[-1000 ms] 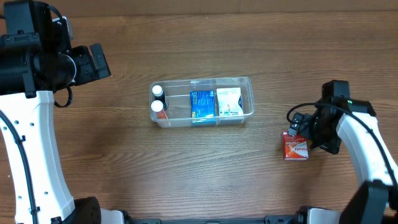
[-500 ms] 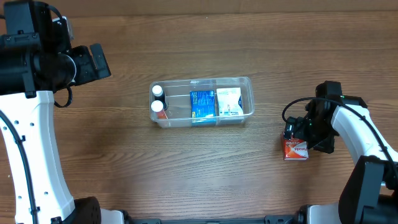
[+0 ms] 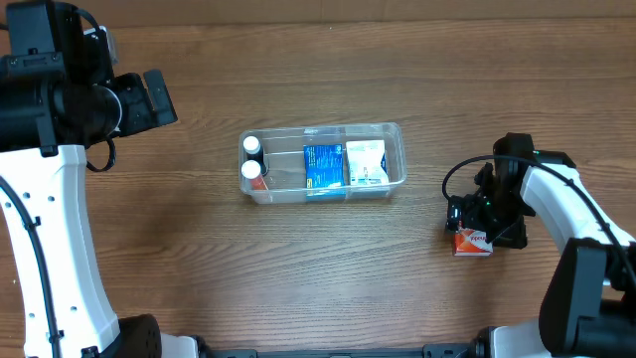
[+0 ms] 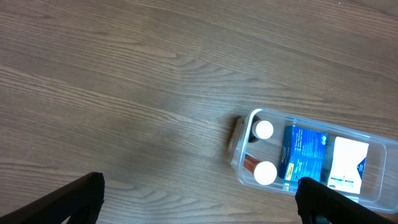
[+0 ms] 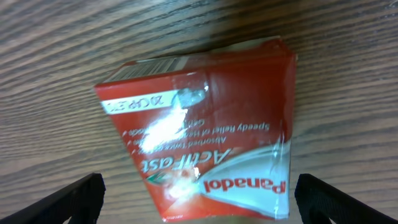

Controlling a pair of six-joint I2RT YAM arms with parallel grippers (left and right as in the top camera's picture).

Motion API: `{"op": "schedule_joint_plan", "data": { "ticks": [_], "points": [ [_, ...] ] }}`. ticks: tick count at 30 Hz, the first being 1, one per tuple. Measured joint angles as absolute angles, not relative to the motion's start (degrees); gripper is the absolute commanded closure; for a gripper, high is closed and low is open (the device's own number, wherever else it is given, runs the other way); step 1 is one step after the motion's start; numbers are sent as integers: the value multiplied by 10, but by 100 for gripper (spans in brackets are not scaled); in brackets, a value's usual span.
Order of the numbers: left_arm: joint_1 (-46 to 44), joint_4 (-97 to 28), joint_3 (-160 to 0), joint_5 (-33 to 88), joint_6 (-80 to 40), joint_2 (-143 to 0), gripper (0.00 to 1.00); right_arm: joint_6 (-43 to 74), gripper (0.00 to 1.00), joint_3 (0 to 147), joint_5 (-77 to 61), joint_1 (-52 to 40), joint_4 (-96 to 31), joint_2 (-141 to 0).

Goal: Pack container
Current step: 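Move the right gripper down onto the red Panadol box and grasp it, then lift the red box and carry it over the container's right end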

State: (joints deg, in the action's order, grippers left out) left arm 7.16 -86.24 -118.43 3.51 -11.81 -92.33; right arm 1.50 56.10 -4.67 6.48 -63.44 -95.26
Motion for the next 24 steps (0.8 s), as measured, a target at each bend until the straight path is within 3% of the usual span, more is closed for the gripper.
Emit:
{"op": "schedule_joint_plan", "data": {
  "ticks": [13, 17, 21, 24],
  "points": [
    [72, -862, -1184, 35, -118, -923, 0, 15, 1, 561, -36, 65, -621, -1016],
    [72, -862, -1184, 35, -118, -923, 0, 17, 11, 561, -31, 64, -615, -1016],
    [72, -863, -1184, 35, -118, -923, 0, 18, 29, 561, -25, 64, -606, -1016],
    [72, -862, -1184, 35, -118, -923, 0, 17, 29, 561, -24, 64, -601, -1016]
  ]
}}
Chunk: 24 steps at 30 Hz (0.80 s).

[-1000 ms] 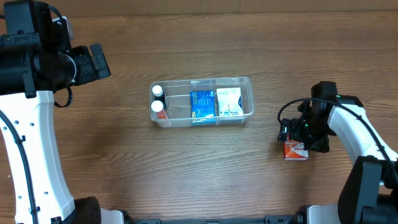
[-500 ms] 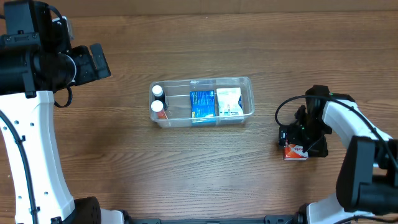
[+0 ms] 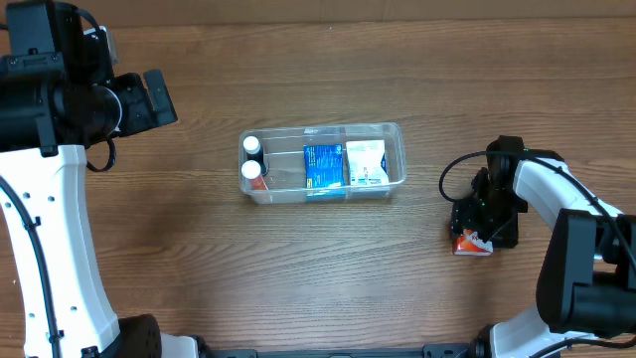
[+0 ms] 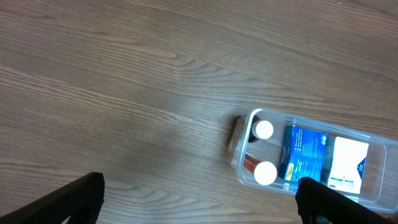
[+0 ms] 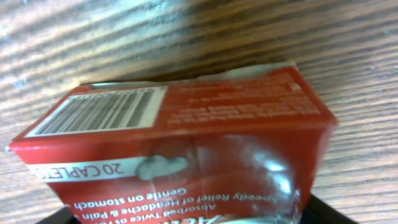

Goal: Pack container
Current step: 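Lift the red box and carry it over the container's right end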

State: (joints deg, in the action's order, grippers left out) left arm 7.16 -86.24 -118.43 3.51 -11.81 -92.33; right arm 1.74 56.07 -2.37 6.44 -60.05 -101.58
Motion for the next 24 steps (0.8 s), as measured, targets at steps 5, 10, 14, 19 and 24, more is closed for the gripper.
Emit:
{"op": "schedule_joint_plan", "data": {
  "ticks": [5, 10, 14, 19, 24],
  "points": [
    [72, -862, -1184, 35, -118, -923, 0, 17, 28, 561, -24, 64, -595, -1015],
    [72, -863, -1184, 35, -118, -923, 0, 19, 24, 566, -33, 64, -595, -1015],
    [72, -862, -1184, 35, -118, -923, 0, 19, 26, 597, -53, 64, -619, -1015],
    [72, -862, -1184, 35, -118, -923, 0, 19, 29, 674, -81, 63, -664, -1006],
    [72, -862, -1184, 35, -118, -923, 0, 26, 28, 779, -98, 51, -705, -952]
  ]
}}
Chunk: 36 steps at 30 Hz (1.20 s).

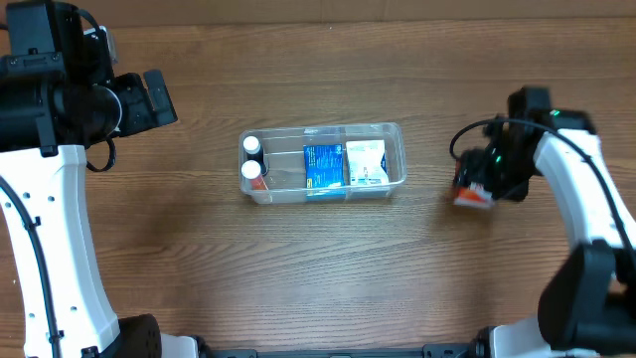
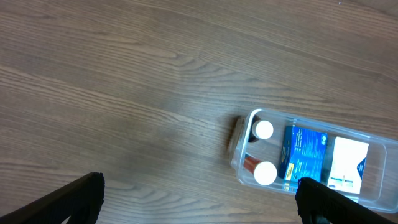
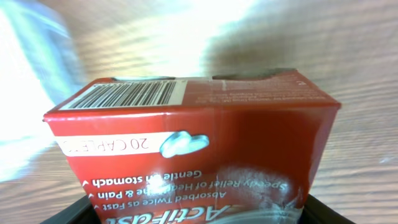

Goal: Pack container
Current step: 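Lift the red box and carry it over the container's right end, then lower the red box into the container beside the blue box, release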

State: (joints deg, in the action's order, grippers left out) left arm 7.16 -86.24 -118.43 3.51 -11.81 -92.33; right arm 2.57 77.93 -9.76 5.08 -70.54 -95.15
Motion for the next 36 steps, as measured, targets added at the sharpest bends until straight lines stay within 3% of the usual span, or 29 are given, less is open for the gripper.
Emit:
{"op": "schedule_joint_plan", "data": {
  "ticks": [6, 15, 26, 36],
  "points": [
    [72, -863, -1184, 35, -118, -923, 0, 34, 28, 914, -106, -71, -691, -882],
    [72, -873, -1184, 35, -118, -923, 0, 98, 28, 920, -109, -232, -611, -927],
    [72, -875, -1184, 35, -118, -923, 0, 143, 31, 919, -98, -240, -618, -1068],
    [72, -875, -1184, 35, -118, -923, 0, 148, 30, 906, -73, -240, -620, -1082]
  ]
}}
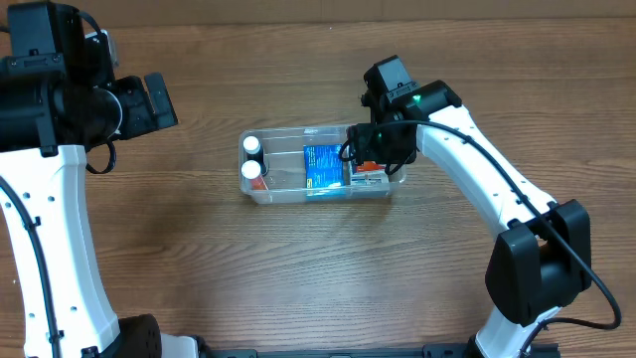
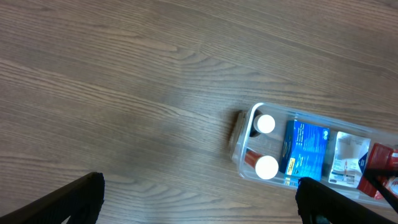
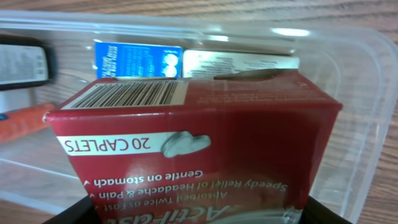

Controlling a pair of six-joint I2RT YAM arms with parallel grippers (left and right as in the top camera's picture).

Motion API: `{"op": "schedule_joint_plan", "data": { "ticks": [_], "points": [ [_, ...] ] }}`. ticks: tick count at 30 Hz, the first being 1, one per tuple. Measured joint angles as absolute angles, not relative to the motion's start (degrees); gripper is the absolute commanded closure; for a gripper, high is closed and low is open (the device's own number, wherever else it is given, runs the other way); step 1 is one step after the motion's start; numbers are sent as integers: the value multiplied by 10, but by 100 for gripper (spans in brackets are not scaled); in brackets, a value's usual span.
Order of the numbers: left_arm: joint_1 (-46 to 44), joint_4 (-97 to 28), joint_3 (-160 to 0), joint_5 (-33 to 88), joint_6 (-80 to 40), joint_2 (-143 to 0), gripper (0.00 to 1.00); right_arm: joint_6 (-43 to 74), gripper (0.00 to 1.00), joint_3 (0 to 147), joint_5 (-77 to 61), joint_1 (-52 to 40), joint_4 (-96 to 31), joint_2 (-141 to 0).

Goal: Pack container
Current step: 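Lower the red box into the container beside the blue box, release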

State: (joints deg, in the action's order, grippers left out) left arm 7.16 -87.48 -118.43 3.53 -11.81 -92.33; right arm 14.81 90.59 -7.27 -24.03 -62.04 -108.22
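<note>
The clear plastic container [image 1: 298, 192] lies at mid-table. Inside are two white-capped bottles [image 1: 251, 170] at its left end, a blue box [image 1: 322, 165] in the middle and a white box [image 3: 242, 62] on the right. My right gripper [image 1: 371, 149] is shut on the red Panadol box [image 3: 199, 143] and holds it over the container's right end, above the white box; the same red box [image 2: 377, 158] shows in the left wrist view. My left gripper [image 2: 198, 208] is open, high over bare table at the far left.
Wooden table [image 1: 199, 268] all round the container. My left arm's white column [image 1: 60, 249] stands along the left edge. The right arm [image 1: 477, 169] reaches in from the right front, across the table to the container.
My right gripper has moved left with the red box, from above the table right of the container to over the container's right end. The left arm is unchanged.
The red box lay on the table at the far right with my right gripper open over it. Then the gripper was down around it, then held it lifted off the table. Now the box is over the container's right compartment.
</note>
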Motion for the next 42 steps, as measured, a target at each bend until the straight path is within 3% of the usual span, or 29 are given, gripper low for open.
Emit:
{"op": "schedule_joint_plan", "data": {
  "ticks": [2, 7, 17, 20, 21, 23, 24, 25, 42],
  "points": [
    [72, -875, -1184, 35, -118, -923, 0, 148, 30, 903, -70, -240, -621, -1082],
    [72, -875, -1184, 35, -118, -923, 0, 149, 2, 902, -66, -240, -619, -1082],
    [72, -875, -1184, 35, -118, -923, 0, 150, 0, 902, -64, -241, -615, -1082],
    [72, -875, -1184, 35, -118, -923, 0, 149, 10, 902, -63, -241, -607, -1082],
    [72, -875, -1184, 35, -118, -923, 0, 149, 20, 902, -64, -240, -604, -1082],
    [72, -875, -1184, 35, -118, -923, 0, 148, 75, 902, -63, -241, -599, -1082],
    [72, -875, -1184, 35, -118, -923, 0, 148, 86, 902, -63, -241, -597, -1082],
    [72, -875, -1184, 35, -118, -923, 0, 145, 90, 902, -62, -241, -594, -1082],
    [72, -875, -1184, 35, -118, -923, 0, 139, 90, 902, -72, -241, -569, -1146]
  ]
}}
